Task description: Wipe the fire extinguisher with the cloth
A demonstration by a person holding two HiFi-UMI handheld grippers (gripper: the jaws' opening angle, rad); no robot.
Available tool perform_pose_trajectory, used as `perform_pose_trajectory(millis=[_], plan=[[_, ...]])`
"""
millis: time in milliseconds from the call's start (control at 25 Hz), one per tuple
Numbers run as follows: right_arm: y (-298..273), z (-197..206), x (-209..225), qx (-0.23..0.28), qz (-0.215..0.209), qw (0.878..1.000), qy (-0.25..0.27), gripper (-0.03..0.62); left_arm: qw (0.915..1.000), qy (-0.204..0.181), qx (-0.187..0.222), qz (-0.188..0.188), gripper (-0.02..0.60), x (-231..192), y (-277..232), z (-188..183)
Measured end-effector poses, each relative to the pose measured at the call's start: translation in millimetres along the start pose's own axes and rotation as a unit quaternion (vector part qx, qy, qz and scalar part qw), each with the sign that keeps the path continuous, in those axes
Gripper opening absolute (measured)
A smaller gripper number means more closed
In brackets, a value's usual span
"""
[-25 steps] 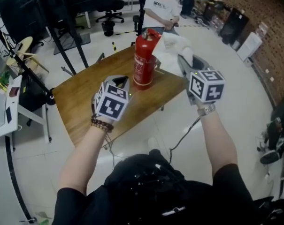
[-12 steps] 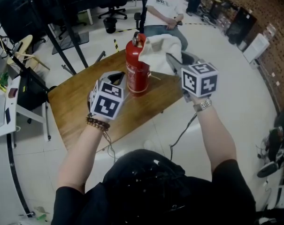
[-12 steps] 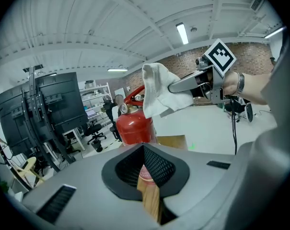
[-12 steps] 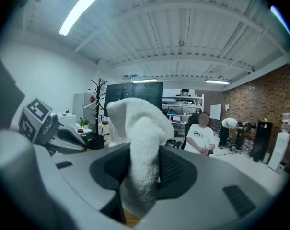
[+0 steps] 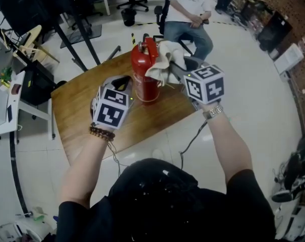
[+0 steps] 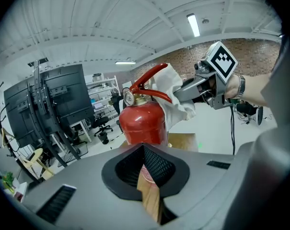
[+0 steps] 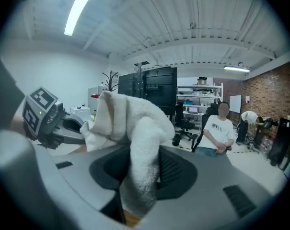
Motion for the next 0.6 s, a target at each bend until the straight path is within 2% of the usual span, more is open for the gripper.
perform_pose_trajectory(millis=[240,600], plan=[[-21,-2,7,-0.001,-0.027,0.999,0.023,0.161,0.9994,0.015,-0.013,-0.027,0.000,-9,-11,2],[-38,-5,30,0.005,-0.035,0.997,0.063,0.161,0.9978,0.031,-0.023,-0.055,0.000,-18,-27,0]])
Point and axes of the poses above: the fingertips, and each gripper's own axes: y backward along the fingers, x to its right, z out of its underside, the point moved 6 cm from there along y, backward along the fingers, and after that the axes turned 4 degrees about z, right-handed, at the moved point
